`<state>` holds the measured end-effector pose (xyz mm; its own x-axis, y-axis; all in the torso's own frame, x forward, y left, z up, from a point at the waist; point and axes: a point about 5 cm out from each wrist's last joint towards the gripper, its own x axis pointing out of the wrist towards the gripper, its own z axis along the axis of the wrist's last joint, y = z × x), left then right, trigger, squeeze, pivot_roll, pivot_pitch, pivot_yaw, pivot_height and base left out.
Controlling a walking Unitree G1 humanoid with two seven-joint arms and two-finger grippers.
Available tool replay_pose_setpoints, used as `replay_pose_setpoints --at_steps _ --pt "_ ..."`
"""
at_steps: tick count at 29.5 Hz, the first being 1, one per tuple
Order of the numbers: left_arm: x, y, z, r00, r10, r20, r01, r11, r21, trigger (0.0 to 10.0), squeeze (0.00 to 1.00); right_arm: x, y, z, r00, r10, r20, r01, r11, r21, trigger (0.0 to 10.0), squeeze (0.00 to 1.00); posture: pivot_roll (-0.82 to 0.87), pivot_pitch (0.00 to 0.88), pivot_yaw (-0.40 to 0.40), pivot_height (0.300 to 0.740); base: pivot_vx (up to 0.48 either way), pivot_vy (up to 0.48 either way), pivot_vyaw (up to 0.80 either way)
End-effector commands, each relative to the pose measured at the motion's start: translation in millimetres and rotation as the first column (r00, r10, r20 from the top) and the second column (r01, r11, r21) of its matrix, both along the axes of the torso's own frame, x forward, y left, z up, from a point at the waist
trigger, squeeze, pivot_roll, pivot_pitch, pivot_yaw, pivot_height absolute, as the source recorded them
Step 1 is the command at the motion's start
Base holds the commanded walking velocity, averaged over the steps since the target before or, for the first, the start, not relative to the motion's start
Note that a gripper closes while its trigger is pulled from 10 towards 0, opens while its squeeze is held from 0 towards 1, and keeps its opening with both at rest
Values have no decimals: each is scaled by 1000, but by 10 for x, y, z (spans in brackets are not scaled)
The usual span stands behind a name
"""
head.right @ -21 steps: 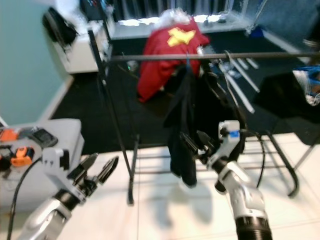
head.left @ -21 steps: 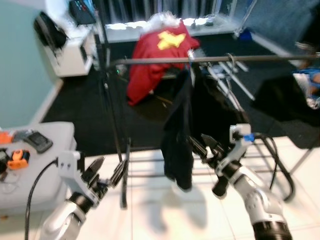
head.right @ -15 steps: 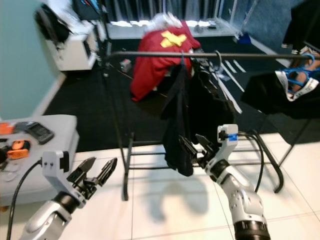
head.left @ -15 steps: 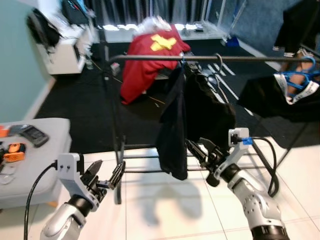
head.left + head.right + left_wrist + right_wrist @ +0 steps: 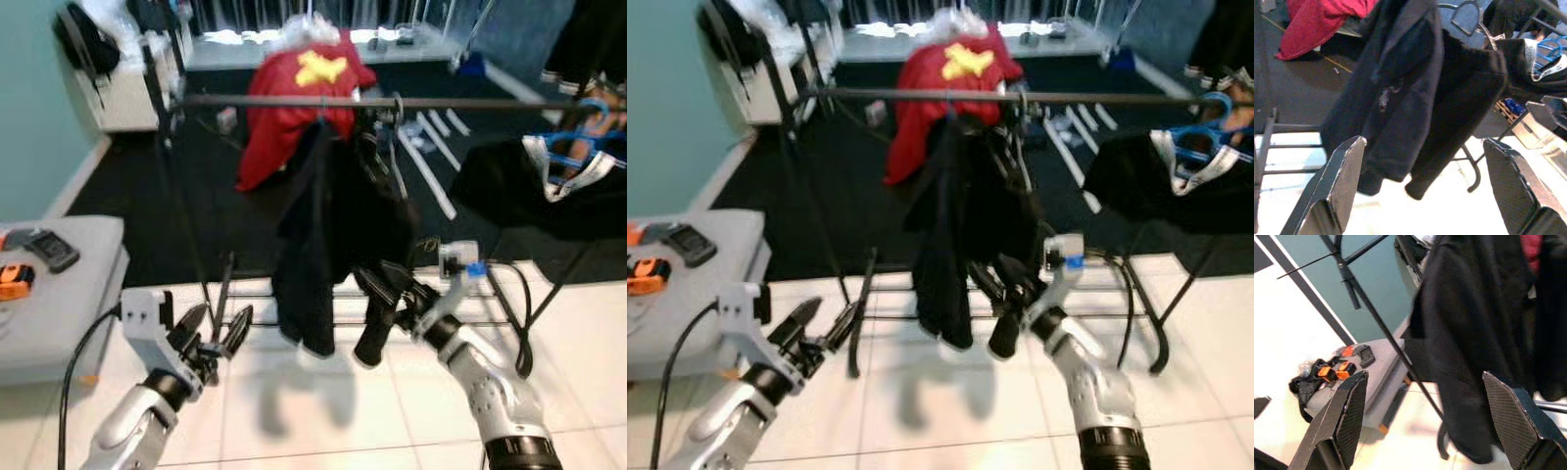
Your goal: Hang hanger
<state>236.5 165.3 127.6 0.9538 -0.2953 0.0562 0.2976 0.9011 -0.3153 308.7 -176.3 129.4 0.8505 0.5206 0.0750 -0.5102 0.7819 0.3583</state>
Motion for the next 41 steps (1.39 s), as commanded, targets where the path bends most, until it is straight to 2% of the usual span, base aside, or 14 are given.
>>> replay_pose_setpoints --at_steps 1,7,12,18,37,41 --pt "15 15 -35 1000 3 -20 -3 1000 -2 10000 0 -16 -12 -26 1000 -4 -14 4 1000 3 10000 0 -94 74 5 740 0 -439 0" --pt "56 25 -33 1000 1 -18 -1 1000 -5 10000 0 -1 -4 -24 1000 -3 -15 3 1000 4 10000 0 -91 73 1 740 0 -435 0" --pt "144 38 -39 1000 -20 -20 20 1000 -7 10000 0 32 7 -14 1000 4 -17 -3 1000 12 10000 0 -85 73 -7 740 0 -425 0" --pt "234 13 -48 997 -74 -28 74 997 -12 10000 0 94 54 -9 999 28 -29 -27 999 26 10000 0 -83 78 -6 740 131 -406 0" --pt "266 28 -45 996 -83 -19 82 996 -33 10000 0 128 87 -21 996 65 -52 -63 997 40 10000 0 -90 88 -16 740 290 -378 0" --pt "249 -7 -26 994 -113 1 113 993 -36 10000 0 130 74 -23 997 63 -52 -61 997 39 10000 0 -92 88 -14 740 189 0 0"
